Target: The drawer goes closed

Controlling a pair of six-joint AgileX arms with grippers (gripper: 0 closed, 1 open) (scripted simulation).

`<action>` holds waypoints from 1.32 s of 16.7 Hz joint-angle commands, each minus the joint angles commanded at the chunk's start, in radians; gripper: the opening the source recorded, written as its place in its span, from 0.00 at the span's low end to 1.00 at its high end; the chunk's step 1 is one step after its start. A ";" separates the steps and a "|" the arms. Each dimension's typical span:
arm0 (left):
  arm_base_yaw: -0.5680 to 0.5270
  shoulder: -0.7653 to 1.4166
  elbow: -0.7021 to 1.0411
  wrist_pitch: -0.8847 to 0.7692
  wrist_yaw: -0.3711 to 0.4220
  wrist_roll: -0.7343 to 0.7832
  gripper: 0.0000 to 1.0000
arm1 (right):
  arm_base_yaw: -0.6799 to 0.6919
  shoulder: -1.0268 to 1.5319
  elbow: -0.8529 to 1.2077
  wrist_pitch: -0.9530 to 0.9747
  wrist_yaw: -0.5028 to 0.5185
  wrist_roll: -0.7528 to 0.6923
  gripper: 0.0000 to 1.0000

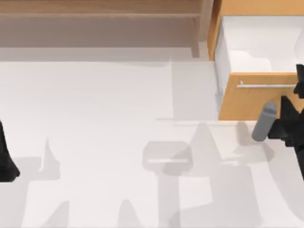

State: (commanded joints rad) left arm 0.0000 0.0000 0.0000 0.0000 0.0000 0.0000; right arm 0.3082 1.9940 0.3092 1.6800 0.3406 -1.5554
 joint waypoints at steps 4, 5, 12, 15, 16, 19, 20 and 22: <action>0.000 0.000 0.000 0.000 0.000 0.000 1.00 | 0.000 0.000 0.000 0.000 0.000 0.000 0.55; 0.000 0.000 0.000 0.000 0.000 0.000 1.00 | 0.000 0.000 0.000 0.000 0.000 0.000 0.47; 0.000 0.000 0.000 0.000 0.000 0.000 1.00 | 0.000 0.000 0.000 0.000 0.000 0.000 0.00; 0.000 0.000 0.000 0.000 0.000 0.000 1.00 | 0.000 0.000 0.000 0.000 0.000 0.000 0.00; 0.000 0.000 0.000 0.000 0.000 0.000 1.00 | 0.000 0.000 0.000 0.000 0.000 0.000 0.00; 0.000 0.000 0.000 0.000 0.000 0.000 1.00 | 0.000 0.000 0.000 0.000 0.000 0.000 0.00; 0.000 0.000 0.000 0.000 0.000 0.000 1.00 | 0.001 0.002 -0.001 -0.003 0.000 0.003 0.00; 0.000 0.000 0.000 0.000 0.000 0.000 1.00 | -0.002 0.005 0.013 -0.010 -0.004 0.003 0.00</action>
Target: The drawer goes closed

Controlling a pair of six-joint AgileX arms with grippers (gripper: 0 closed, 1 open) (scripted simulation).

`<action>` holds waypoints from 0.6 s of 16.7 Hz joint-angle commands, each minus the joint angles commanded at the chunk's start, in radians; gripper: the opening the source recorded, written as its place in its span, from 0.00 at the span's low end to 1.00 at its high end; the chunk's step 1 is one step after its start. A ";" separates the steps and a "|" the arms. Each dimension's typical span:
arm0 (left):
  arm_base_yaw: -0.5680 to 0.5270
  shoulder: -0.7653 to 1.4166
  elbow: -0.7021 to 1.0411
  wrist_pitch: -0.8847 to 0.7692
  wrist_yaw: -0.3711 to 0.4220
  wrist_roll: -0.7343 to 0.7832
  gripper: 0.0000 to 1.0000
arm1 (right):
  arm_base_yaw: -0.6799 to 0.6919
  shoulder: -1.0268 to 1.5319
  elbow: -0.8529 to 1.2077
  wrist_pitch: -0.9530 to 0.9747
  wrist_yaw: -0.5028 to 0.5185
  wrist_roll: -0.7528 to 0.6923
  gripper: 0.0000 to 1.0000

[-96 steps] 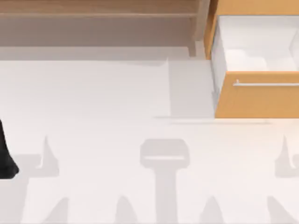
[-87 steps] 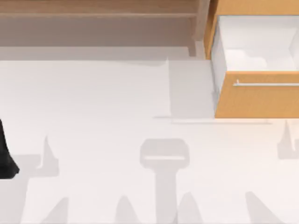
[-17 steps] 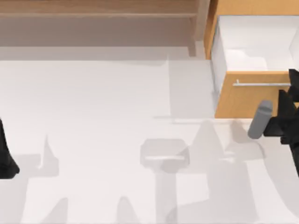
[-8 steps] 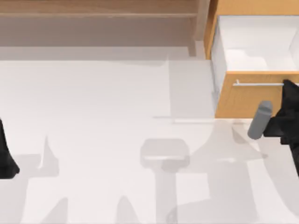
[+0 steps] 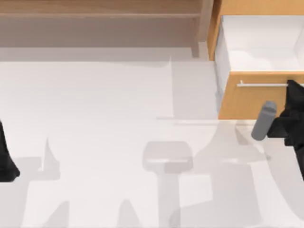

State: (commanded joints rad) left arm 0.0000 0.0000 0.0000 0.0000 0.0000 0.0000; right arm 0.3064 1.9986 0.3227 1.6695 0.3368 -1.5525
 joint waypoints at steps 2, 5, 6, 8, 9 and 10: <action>0.000 0.000 0.000 0.000 0.000 0.000 1.00 | -0.012 0.013 0.042 -0.029 -0.012 -0.001 0.00; 0.000 0.000 0.000 0.000 0.000 0.000 1.00 | -0.038 0.043 0.131 -0.093 -0.036 -0.001 0.00; 0.000 0.000 0.000 0.000 0.000 0.000 1.00 | -0.047 0.053 0.162 -0.114 -0.045 -0.001 0.00; 0.000 0.000 0.000 0.000 0.000 0.000 1.00 | -0.061 0.068 0.212 -0.149 -0.059 -0.001 0.00; 0.000 0.000 0.000 0.000 0.000 0.000 1.00 | -0.065 0.073 0.228 -0.159 -0.063 -0.001 0.00; 0.000 0.000 0.000 0.000 0.000 0.000 1.00 | -0.067 0.074 0.234 -0.163 -0.065 -0.001 0.00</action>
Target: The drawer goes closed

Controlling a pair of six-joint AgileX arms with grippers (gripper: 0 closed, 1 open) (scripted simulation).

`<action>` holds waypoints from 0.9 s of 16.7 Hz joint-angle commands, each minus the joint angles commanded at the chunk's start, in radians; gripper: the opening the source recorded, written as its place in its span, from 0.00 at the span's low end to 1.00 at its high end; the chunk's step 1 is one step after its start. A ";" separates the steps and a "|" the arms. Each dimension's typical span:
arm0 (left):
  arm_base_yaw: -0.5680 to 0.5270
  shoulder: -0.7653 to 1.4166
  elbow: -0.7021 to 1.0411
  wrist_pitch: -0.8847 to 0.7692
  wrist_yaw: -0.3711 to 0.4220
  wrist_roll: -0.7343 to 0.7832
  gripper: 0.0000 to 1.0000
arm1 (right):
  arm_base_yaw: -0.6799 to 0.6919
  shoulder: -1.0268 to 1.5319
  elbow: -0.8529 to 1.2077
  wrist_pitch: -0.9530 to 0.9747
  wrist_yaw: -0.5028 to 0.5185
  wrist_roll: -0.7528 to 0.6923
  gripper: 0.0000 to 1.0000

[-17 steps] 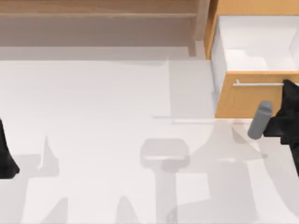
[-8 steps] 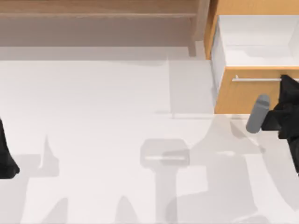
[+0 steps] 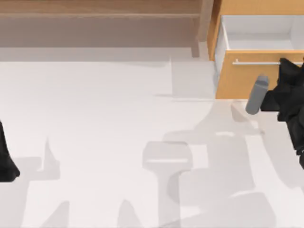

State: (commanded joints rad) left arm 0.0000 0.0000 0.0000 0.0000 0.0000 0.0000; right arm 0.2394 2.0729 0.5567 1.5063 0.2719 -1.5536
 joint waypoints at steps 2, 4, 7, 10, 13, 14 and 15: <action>0.000 0.000 0.000 0.000 0.000 0.000 1.00 | 0.000 0.000 0.000 0.000 0.000 0.000 0.00; 0.000 0.000 0.000 0.000 0.000 0.000 1.00 | 0.004 -0.002 -0.002 -0.001 0.002 0.003 0.00; 0.000 0.000 0.000 0.000 0.000 0.000 1.00 | -0.005 0.017 0.053 -0.030 -0.008 0.001 0.00; 0.000 0.000 0.000 0.000 0.000 0.000 1.00 | -0.022 0.055 0.144 -0.086 -0.024 0.001 0.00; 0.000 0.000 0.000 0.000 0.000 0.000 1.00 | -0.037 0.089 0.228 -0.138 -0.038 0.001 0.00; 0.000 0.000 0.000 0.000 0.000 0.000 1.00 | -0.041 0.097 0.246 -0.150 -0.041 0.001 0.00; 0.000 0.000 0.000 0.000 0.000 0.000 1.00 | -0.043 0.102 0.258 -0.157 -0.043 0.001 0.00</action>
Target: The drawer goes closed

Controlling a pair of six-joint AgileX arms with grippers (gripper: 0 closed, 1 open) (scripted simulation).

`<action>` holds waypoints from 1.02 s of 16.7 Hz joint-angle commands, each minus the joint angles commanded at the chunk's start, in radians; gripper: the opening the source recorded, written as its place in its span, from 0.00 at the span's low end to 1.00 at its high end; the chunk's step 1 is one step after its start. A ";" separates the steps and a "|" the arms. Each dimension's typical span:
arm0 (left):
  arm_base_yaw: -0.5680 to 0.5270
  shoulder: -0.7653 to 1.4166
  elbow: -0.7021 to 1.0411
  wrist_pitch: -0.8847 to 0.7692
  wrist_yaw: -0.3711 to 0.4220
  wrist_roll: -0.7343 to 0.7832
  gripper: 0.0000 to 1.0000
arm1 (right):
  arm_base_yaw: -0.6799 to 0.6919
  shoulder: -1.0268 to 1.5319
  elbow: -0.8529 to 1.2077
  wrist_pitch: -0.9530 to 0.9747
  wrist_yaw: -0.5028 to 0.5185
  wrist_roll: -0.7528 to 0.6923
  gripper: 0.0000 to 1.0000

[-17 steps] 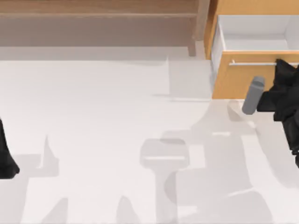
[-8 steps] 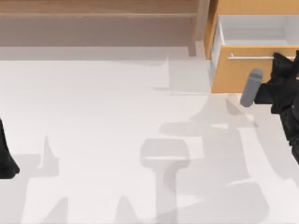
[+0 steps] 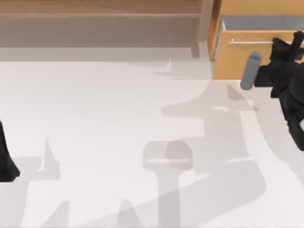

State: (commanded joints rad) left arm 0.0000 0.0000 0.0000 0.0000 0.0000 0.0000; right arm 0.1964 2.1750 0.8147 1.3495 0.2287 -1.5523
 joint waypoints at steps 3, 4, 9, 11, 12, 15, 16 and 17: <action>0.000 0.000 0.000 0.000 0.000 0.000 1.00 | -0.001 0.001 0.003 -0.002 -0.001 0.000 0.00; 0.000 0.000 0.000 0.000 0.000 0.000 1.00 | 0.003 -0.002 -0.002 -0.002 0.001 0.003 0.00; 0.000 0.000 0.000 0.000 0.000 0.000 1.00 | -0.006 0.034 0.087 -0.047 -0.009 0.000 0.00; 0.000 0.000 0.000 0.000 0.000 0.000 1.00 | -0.014 0.064 0.152 -0.085 -0.016 0.000 0.00; 0.000 0.000 0.000 0.000 0.000 0.000 1.00 | -0.019 0.079 0.186 -0.104 -0.020 0.000 0.00; 0.000 0.000 0.000 0.000 0.000 0.000 1.00 | -0.029 0.116 0.266 -0.151 -0.029 0.001 0.00; 0.000 0.000 0.000 0.000 0.000 0.000 1.00 | -0.031 0.123 0.282 -0.160 -0.031 0.001 0.00; 0.000 0.000 0.000 0.000 0.000 0.000 1.00 | -0.031 0.126 0.289 -0.164 -0.032 0.001 0.00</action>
State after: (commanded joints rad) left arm 0.0000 0.0000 0.0000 0.0000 0.0000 0.0000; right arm 0.1649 2.3011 1.1036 1.1856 0.1970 -1.5515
